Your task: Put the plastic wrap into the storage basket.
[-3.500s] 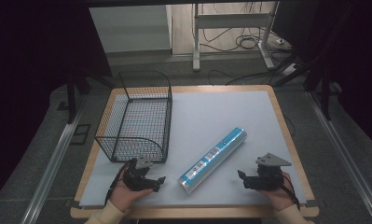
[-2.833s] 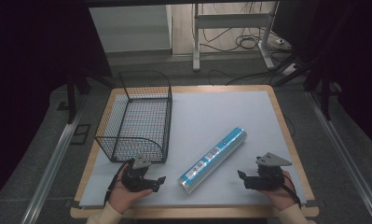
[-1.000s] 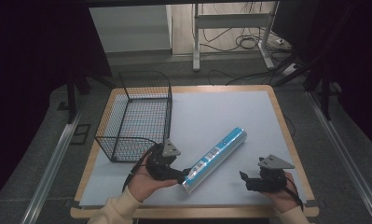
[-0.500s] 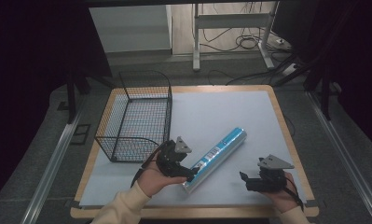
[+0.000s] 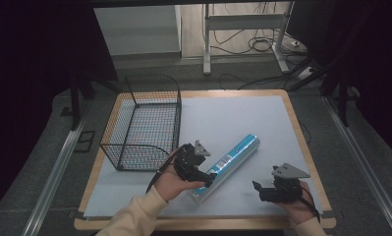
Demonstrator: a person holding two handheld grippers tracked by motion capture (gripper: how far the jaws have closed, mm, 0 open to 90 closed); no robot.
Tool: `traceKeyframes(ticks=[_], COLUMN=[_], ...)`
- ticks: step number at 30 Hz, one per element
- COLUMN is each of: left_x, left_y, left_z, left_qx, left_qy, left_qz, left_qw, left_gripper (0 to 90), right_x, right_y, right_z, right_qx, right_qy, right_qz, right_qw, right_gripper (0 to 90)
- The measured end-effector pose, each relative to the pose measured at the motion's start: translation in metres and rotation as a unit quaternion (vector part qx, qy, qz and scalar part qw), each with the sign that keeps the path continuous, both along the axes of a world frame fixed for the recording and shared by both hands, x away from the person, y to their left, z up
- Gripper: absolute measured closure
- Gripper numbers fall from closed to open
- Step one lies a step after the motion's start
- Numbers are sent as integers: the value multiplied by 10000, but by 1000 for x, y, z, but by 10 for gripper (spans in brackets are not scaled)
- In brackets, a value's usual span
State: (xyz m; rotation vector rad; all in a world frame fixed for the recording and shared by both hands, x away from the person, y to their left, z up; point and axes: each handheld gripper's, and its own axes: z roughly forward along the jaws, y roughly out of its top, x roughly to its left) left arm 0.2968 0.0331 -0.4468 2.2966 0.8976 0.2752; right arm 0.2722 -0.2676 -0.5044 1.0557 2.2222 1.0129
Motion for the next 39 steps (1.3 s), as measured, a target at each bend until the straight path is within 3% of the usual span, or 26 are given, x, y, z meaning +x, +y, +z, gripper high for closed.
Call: traceKeyframes(ticks=[5, 16, 19, 28, 39], left_x=[9, 21, 23, 31, 43], left_y=[-8, -27, -31, -46, -64], left_z=[-4, -10, -12, -17, -17], left_qx=[-50, 170, 207, 270, 483], left_qy=[170, 303, 336, 478, 506], left_qz=[-8, -95, -105, -180, -235], left_qw=[9998, 9994, 9992, 9983, 9973], left_gripper=[146, 143, 142, 142, 136], right_x=[1, 1, -1, -1, -1], right_y=[0, -1, 1, 2, 1], right_z=[-1, -1, 1, -1, 0], right_qx=[-4, -50, -37, -71, -102], right_qy=[14, 7, -84, -59, -121], right_qz=[13, 35, 44, 40, 23], right_qw=[10000, 10000, 9999, 9999, 9999], right_gripper=[101, 101, 105, 106, 109])
